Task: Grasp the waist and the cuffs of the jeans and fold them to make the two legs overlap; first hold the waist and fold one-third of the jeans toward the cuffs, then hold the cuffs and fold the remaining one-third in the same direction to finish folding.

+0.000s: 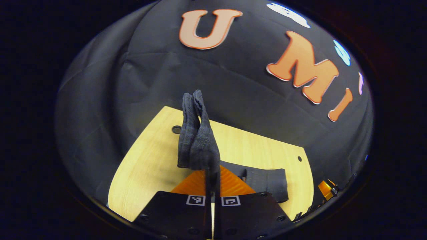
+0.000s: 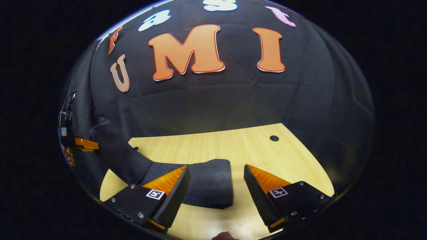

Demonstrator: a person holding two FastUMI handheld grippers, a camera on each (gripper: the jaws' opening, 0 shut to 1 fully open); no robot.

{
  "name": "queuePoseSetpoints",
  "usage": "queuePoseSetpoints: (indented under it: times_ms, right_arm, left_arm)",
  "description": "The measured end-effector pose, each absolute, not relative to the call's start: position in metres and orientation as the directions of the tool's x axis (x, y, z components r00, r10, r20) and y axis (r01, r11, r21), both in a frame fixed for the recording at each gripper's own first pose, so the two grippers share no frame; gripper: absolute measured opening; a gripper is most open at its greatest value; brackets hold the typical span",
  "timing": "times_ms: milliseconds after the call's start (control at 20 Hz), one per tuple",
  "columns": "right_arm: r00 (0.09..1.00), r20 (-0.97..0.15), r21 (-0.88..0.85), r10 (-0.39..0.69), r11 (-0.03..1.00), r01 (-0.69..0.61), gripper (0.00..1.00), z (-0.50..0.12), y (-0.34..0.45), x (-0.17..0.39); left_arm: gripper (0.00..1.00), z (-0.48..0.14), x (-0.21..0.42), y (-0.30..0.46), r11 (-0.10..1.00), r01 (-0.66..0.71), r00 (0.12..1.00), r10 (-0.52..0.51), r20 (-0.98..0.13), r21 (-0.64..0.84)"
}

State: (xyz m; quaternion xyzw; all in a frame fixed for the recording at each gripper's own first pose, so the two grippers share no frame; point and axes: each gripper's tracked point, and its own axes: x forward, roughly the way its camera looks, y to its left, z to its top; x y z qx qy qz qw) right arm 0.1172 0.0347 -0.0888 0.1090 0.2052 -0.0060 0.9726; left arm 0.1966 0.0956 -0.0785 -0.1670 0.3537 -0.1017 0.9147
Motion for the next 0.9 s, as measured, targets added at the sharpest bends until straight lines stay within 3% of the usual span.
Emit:
queuePoseSetpoints:
  times_ms: [300,900]
  right_arm:
    - [0.918,-0.395,0.216,0.042,0.975,0.048,0.98,-0.095,0.013,0.119]
    - [0.911,-0.410,0.239,0.055,0.970,0.049,0.98,-0.117,-0.035,0.131]
  left_arm:
    - [0.03,-0.052,0.182,0.004,0.899,0.194,0.695,-0.409,-0.592,-0.393]
    - [0.03,-0.059,0.166,-0.131,0.884,0.356,0.615,-0.465,-0.637,-0.302]
